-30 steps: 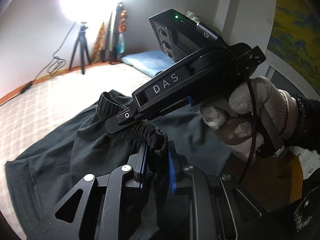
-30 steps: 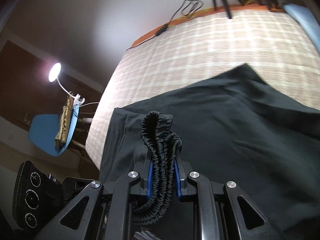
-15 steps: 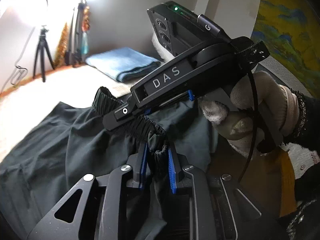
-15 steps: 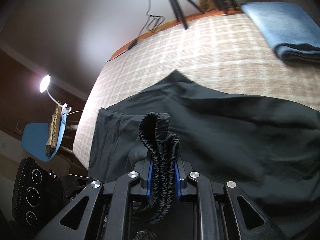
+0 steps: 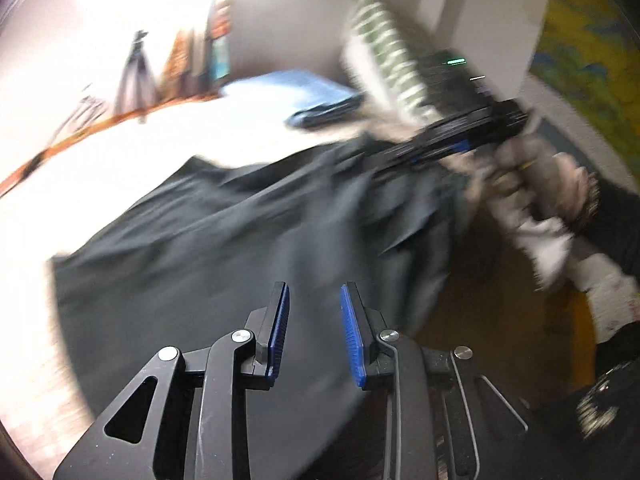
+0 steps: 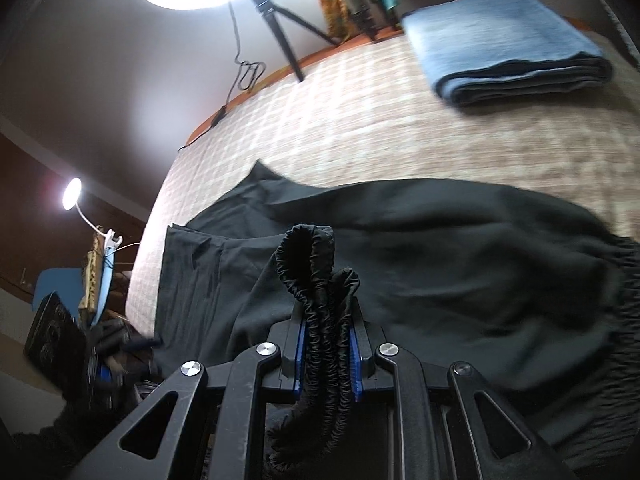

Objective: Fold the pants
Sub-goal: 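Open both grippers and release the waistband onto the pants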

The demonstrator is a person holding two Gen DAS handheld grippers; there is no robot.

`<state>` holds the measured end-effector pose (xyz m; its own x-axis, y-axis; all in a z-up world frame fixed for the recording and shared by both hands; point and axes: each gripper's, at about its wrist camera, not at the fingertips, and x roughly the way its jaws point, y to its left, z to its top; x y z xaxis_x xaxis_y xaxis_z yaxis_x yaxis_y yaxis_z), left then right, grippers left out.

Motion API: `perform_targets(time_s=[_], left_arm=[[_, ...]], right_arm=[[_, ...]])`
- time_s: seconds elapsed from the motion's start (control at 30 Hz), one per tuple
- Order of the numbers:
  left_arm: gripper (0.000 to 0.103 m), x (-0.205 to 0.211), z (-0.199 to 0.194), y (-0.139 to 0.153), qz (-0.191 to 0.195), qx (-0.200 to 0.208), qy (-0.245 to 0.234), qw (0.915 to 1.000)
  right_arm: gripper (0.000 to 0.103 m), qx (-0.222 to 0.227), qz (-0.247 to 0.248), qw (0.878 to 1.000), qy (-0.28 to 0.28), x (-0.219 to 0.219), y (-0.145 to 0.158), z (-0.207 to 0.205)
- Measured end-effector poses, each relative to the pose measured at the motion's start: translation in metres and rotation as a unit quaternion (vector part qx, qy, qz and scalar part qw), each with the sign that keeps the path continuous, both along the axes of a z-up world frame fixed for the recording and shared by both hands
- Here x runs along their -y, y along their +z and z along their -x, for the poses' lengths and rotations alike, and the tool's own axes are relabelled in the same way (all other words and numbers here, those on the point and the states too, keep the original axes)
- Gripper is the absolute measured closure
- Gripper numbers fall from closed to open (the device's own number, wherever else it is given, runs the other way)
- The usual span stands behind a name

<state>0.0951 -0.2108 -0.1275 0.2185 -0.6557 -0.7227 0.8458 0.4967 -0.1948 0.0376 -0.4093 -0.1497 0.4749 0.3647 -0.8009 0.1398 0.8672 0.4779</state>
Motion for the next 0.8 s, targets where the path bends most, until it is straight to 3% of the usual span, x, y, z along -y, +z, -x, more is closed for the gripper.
perform_targets(time_s=[0.17,0.33,0.4,0.47,0.5,0.53,0.63,0.8], left_arm=[[0.078,-0.024,-0.019,-0.016,-0.019,-0.022,0.033,0.999],[0.078,-0.013,-0.021,-0.034,-0.035,-0.019,0.024,0.9989],[0.078,-0.012,-0.016,-0.038,-0.041,-0.023,0.025,0.9986],[0.078,-0.013,-0.014,-0.044,-0.048,-0.027,0.023,0.9982],[0.078,-0.013,-0.014,-0.046,-0.051,-0.027,0.023,0.9981],[0.078,-0.014,-0.014,-0.046,-0.052,-0.028,0.023,0.998],[0.078,-0.019,-0.016,-0.047,-0.049,-0.033,0.027,0.9979],[0.078,-0.035,-0.02,-0.045,-0.048,-0.031,0.047,0.9973]], right_arm=[[0.087,0.0,0.024,1.0,-0.013,0.035,0.006,0.012],[0.087,0.01,0.066,0.998,-0.014,0.068,0.017,0.015],[0.086,0.01,0.061,0.998,-0.02,0.08,0.016,0.017],[0.078,-0.001,0.056,0.998,-0.022,0.088,0.012,0.021],[0.064,-0.009,0.069,0.997,-0.027,0.089,0.01,0.024],[0.057,-0.018,0.082,0.996,-0.034,0.091,0.009,0.027],[0.057,-0.023,0.093,0.995,-0.04,0.093,0.009,0.039],[0.058,-0.041,0.159,0.986,-0.037,0.08,0.01,0.051]])
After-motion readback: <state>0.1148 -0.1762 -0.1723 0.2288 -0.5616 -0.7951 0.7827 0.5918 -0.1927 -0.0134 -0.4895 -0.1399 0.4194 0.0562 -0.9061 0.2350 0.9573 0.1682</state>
